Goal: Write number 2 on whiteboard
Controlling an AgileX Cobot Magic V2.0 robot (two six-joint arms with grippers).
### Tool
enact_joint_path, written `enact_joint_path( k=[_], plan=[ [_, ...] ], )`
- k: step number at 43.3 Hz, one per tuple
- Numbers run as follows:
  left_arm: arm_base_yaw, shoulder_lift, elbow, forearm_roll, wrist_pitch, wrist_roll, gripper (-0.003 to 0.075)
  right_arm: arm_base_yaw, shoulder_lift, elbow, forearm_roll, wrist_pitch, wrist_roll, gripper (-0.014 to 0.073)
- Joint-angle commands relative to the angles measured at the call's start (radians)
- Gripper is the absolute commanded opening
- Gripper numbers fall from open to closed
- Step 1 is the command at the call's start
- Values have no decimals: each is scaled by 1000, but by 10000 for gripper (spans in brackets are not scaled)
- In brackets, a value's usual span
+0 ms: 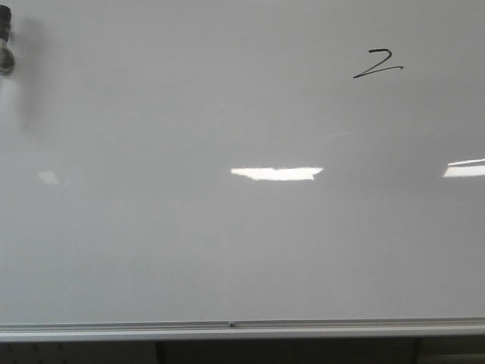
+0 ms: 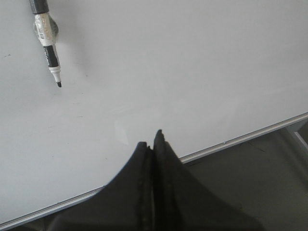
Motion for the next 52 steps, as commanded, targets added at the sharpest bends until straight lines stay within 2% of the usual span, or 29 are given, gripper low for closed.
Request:
enact_joint_path(
  k=[1,17,25,29,33,44,52],
  plan=[
    [-4,0,-26,4,-69,-10,-20,-5,11,-18,3,-62,-1,-68],
    [-7,-5,-25,2,-71,-10,-20,-5,11,-18,3,-62,-1,-68],
    [132,-68,18,-16,-95,-3,-20,-5,11,-18,3,-60,-1,-68],
    [219,-144,111,-70,-197,76,-20,-5,11,-18,3,-60,-1,-68],
    [290,-238,236,-114,-355,194,-20,-5,11,-18,3,-60,-1,-68],
    [452,-488,574,-114,-614,196,-20,-5,11,-18,3,-59,-1,-68],
    [532,-619,743,-157,-707,196,-20,-5,11,-18,3,-59,-1,-68]
  ],
)
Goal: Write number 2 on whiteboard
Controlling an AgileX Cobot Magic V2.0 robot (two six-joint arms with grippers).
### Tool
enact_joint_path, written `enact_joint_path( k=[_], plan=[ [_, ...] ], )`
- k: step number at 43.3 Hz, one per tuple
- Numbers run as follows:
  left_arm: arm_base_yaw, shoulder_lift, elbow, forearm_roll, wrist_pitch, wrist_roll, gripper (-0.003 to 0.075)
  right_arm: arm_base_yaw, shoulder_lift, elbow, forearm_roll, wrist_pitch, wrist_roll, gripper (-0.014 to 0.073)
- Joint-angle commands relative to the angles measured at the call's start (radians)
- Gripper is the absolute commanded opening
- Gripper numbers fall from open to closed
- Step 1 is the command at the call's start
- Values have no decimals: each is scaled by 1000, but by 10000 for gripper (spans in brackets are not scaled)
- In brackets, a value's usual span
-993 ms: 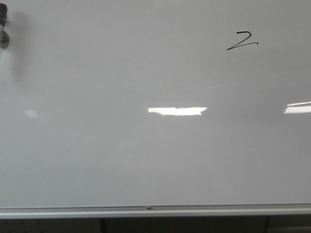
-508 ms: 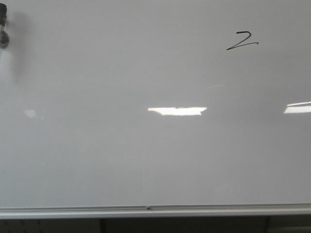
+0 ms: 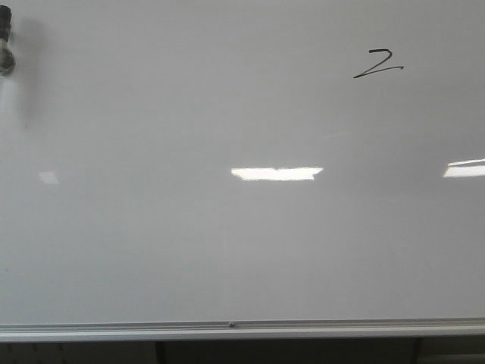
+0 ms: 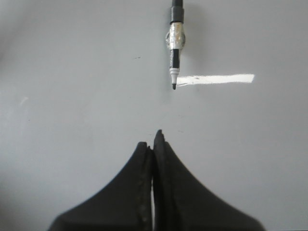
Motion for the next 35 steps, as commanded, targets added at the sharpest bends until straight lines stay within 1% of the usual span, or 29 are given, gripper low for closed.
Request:
enact_joint_path(
  k=[1,4,9,17,24,35],
  plan=[
    [30,-40,34,-47,-135,2,-20,-5,11,-18,1,-59,-1,-68],
    [39,-65,66,-82,-153,2,-20,-5,11,-18,1,-59,-1,-68],
    [37,-104,110,-82,-208,2,-20,-5,11,-18,1,-59,-1,-68],
    [24,-104,170,-76,-315,5,-20,-5,12,-18,1,-59,-1,-68],
    [-16,-104,170,-36,-342,5,-20,-5,12,-18,1,-59,-1,-68],
    [-21,-102,170,-36,-339,5,-20,-5,12,-18,1,-59,-1,-68]
  ],
)
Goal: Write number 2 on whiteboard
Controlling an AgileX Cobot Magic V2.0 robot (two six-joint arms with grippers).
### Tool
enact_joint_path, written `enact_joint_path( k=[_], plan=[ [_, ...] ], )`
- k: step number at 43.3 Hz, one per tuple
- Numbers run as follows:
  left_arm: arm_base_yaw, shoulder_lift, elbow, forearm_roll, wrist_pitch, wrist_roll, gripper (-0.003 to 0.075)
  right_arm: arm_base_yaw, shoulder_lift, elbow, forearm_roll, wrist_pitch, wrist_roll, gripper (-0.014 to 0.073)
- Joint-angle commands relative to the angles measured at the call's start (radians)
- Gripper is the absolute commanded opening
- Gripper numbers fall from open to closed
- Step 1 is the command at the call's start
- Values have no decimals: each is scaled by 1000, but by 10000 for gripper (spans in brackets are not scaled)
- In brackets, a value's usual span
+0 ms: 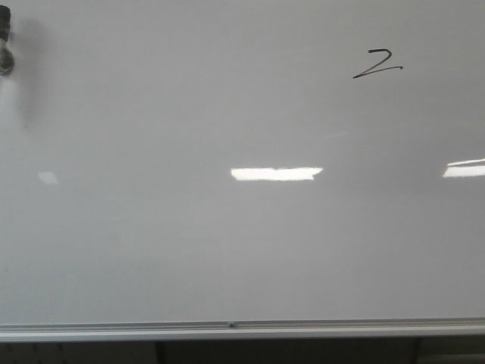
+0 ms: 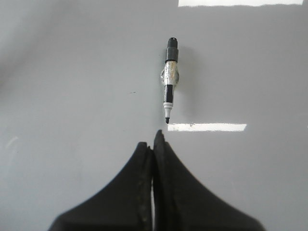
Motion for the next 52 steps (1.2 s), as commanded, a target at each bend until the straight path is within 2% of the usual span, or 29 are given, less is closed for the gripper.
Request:
enact_joint_path(
  k=[1,40,44,52],
  plan=[
    [-6,-28,36,0,-86,3,-20,-5,12,-18,1,-64,-1,-68],
    [-6,-27,36,0,-86,3,-20,-17,-20,10,-26,-81,-3,-68],
    [-6,-27,36,0,-84,3,-20,-73,-78,89,-39,-175,-3,-68],
    [-6,-27,36,0,-84,3,-20,-194,-234,374,-41,-596,-3,-68]
  ],
)
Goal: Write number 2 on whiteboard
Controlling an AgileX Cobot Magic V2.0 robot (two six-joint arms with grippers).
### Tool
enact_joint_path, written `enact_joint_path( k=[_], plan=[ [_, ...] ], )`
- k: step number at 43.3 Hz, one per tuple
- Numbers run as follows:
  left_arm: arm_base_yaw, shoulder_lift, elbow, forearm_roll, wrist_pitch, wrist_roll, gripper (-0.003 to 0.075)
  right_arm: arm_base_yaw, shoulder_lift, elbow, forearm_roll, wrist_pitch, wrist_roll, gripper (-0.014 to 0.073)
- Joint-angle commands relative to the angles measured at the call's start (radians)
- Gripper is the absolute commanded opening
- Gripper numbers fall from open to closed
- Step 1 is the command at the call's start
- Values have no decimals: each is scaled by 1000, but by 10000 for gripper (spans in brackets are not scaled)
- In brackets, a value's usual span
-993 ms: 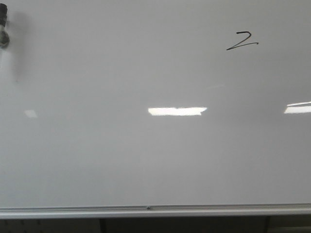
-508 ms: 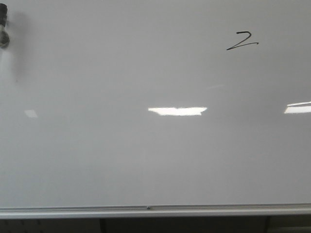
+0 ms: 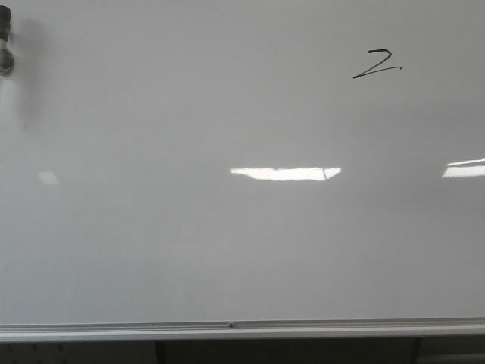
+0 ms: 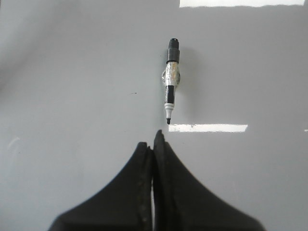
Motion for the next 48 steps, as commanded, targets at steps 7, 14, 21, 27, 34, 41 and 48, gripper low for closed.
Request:
enact_joint_path(
  k=[7,14,21,27,34,41,48],
  plan=[
    [-6,-27,36,0,-82,3,-20,-83,-138,334,-17,-535,-1,-68],
    [-6,-27,36,0,-82,3,-20,-115,-184,496,-16,-699,-1,-68],
    [-6,-27,36,0,-82,3,-20,-132,-186,589,-16,-824,-1,-68],
    [-6,-27,36,0,-82,3,-20,-115,-187,614,-16,-865,-1,-68],
    [-6,-27,36,0,-82,3,-20,-105,-187,614,-16,-870,-1,-68],
    [-6,-27,36,0,-82,3,-20,-103,-187,614,-16,-871,-1,-68],
    [-6,-27,36,0,-82,3,-20,-96,-187,614,-16,-871,-1,-68]
  ],
)
